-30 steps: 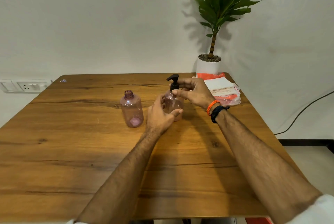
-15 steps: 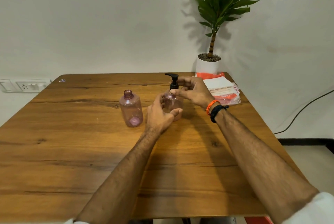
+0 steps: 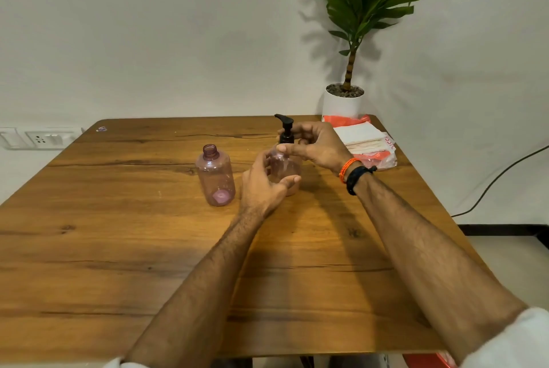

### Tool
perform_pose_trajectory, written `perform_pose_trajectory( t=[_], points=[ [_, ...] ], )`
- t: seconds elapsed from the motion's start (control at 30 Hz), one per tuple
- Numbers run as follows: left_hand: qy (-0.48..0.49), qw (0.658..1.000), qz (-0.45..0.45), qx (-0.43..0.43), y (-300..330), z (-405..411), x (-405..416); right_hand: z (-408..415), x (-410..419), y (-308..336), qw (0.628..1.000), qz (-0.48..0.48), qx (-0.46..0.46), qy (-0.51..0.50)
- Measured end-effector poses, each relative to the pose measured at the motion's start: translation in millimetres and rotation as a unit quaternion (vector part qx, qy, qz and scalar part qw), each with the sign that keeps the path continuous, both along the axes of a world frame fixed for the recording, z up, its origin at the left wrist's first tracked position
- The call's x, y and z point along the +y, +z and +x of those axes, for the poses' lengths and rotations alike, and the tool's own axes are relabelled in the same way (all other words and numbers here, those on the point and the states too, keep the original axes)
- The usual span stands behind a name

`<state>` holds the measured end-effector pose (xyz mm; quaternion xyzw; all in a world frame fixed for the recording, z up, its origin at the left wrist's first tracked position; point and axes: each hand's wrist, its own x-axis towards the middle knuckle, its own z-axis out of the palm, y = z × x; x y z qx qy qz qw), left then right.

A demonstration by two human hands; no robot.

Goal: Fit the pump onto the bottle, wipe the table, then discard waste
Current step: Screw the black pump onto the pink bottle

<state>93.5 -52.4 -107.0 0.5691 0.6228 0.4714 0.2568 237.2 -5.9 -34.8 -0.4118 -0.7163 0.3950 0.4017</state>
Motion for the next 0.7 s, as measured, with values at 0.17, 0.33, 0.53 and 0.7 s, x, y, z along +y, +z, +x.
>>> perform_pose_trajectory(
  t=[0.17,0.33,0.53,0.7],
  points=[
    [-0.016,1.000,-0.006,0.005,1,-3,0,8,8,12,0.996,-0.025,-0.045,0.070],
    [0.008,0.999,0.018,0.025,-3,1,-1,0,3,-2,1.000,0.004,0.009,0.013],
    [0.029,0.999,0.025,0.031,-6,8,-1,-23,-13,-20,0.982,0.067,0.024,-0.175],
    [0.011,0.999,0.008,0.030,-5,4,0,-22,-14,-17,0.985,0.059,0.028,-0.158]
  ],
)
